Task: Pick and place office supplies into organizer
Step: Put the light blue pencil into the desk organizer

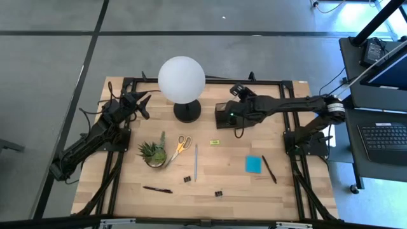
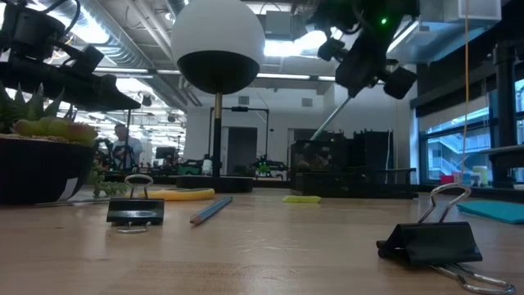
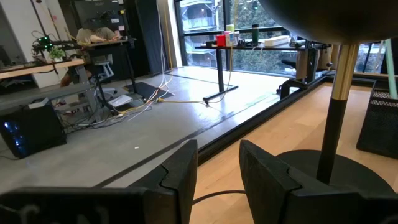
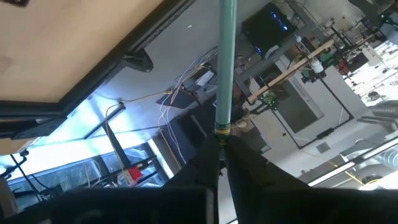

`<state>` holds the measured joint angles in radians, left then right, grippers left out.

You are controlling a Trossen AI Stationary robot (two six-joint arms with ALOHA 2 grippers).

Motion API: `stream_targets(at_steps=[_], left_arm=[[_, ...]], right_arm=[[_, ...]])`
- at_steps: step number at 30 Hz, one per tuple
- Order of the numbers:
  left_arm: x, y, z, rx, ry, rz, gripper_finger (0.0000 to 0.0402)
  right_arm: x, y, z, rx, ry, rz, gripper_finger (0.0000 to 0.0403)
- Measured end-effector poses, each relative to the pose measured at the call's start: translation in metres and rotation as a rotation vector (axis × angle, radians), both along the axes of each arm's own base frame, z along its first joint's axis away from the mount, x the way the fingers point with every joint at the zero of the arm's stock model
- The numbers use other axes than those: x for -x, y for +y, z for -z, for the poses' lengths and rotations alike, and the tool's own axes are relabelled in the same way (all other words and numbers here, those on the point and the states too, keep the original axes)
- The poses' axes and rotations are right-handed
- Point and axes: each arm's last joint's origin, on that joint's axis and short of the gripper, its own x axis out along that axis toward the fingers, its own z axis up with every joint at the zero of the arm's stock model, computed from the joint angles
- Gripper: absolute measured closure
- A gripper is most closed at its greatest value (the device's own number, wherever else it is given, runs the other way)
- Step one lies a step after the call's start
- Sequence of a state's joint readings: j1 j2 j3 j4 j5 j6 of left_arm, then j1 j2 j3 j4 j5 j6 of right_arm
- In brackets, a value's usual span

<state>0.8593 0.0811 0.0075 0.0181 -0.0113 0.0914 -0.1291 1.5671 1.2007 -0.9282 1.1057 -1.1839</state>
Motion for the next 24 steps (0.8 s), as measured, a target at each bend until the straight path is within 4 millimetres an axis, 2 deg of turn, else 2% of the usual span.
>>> stream_targets(at_steps=[15, 24], left_arm=[[0.0, 0.0, 0.0, 0.0, 0.0, 0.0, 0.0288], [0.0, 0.0, 0.0, 0.0, 0.0, 0.0, 0.0288]], right_arm=[[-0.025, -0.003, 0.045, -0.013, 0.108, 0.002, 0.0379], [-0.027, -0.004, 0.051, -0.015, 0.103, 0.013, 0.0379]])
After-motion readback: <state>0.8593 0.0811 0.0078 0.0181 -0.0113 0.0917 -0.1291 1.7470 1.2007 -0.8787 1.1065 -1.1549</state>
